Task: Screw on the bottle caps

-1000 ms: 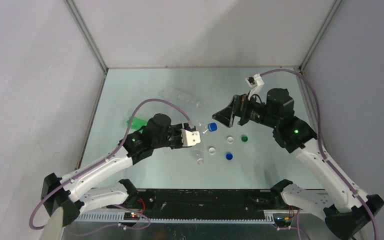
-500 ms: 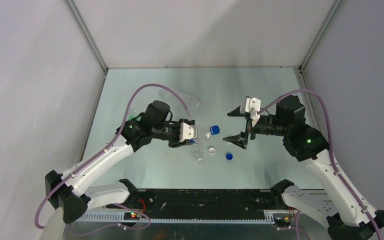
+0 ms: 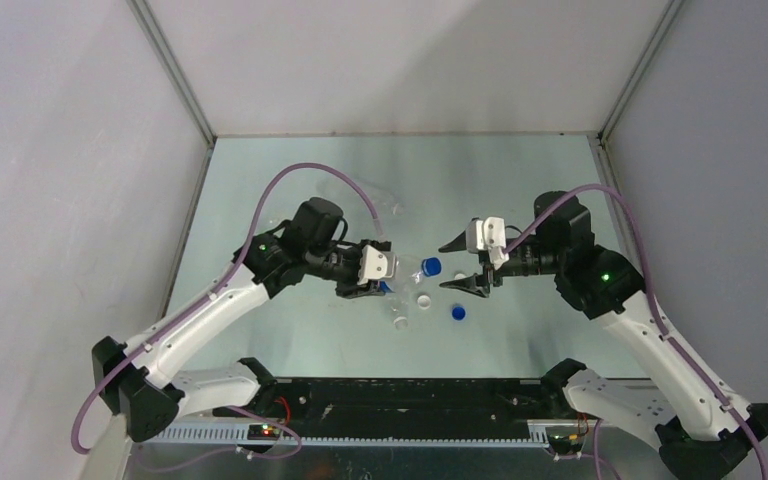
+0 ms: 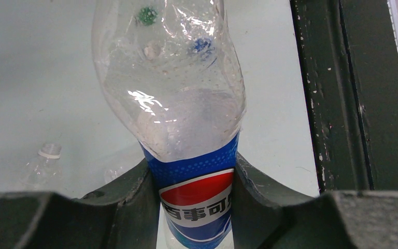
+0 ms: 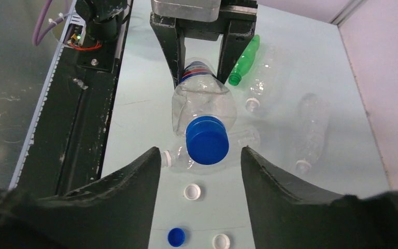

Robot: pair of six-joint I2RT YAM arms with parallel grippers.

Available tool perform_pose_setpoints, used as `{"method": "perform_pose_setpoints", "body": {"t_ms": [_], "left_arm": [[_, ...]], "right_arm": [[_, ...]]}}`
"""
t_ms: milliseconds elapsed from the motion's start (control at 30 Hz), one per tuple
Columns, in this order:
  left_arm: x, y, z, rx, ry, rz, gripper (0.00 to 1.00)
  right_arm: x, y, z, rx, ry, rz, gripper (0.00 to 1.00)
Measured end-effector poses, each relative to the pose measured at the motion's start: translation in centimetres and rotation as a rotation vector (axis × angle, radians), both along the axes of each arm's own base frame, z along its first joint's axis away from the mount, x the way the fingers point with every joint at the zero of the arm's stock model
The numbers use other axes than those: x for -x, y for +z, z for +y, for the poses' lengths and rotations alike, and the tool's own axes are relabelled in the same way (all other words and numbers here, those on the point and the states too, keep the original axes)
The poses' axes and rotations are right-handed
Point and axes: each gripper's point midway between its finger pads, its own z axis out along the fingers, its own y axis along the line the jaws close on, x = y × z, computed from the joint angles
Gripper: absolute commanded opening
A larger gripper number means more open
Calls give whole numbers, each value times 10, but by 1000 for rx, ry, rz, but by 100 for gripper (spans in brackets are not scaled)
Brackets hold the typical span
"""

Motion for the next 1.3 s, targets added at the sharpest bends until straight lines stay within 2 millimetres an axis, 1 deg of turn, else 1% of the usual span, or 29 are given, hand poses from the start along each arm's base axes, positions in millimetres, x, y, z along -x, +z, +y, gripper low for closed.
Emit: {"method": "perform_pose_setpoints", "body": {"t_ms": [33, 100, 467, 567, 633, 700, 733, 900, 933, 1000, 1133, 1200, 1300], "left_arm": [[0, 1, 0, 3, -2, 0, 0], [1, 3, -1, 8, -7, 0, 0], [2, 1, -2, 1, -14, 18, 0], [1, 3, -3, 4, -14, 14, 0], [1, 4, -3, 5, -16, 11, 0], [1, 4, -3, 2, -18, 11, 0], [1, 3, -2, 0, -19, 12, 0], [2, 3, -2, -7, -22, 8, 0], [0, 3, -1, -10, -15, 0, 0], [-3, 4, -2, -19, -2, -25, 0], [-17, 6, 1, -49, 79, -156, 0], [-25, 7, 3, -60, 136, -267, 0], [-37, 8, 7, -85, 221, -435, 0]], "right_arm": [[-1, -2, 0, 5, 2, 0, 55], [-2, -4, 1, 11, 5, 3, 53], [-5, -9, 4, 22, 13, 4, 48], [-5, -11, 6, 25, 21, 11, 43], [-5, -12, 7, 27, 24, 15, 38], [-6, -12, 7, 28, 24, 15, 31], [-6, -13, 8, 29, 24, 17, 26], [-7, -13, 9, 25, 12, 53, 11], [-7, -13, 9, 24, 0, 69, 5], [-10, -14, 9, 24, -41, 113, 0], [-20, -16, 9, 13, -200, 295, 0], [-24, -18, 10, -4, -294, 432, 0], [-32, -26, 11, -48, -495, 741, 0]]}}
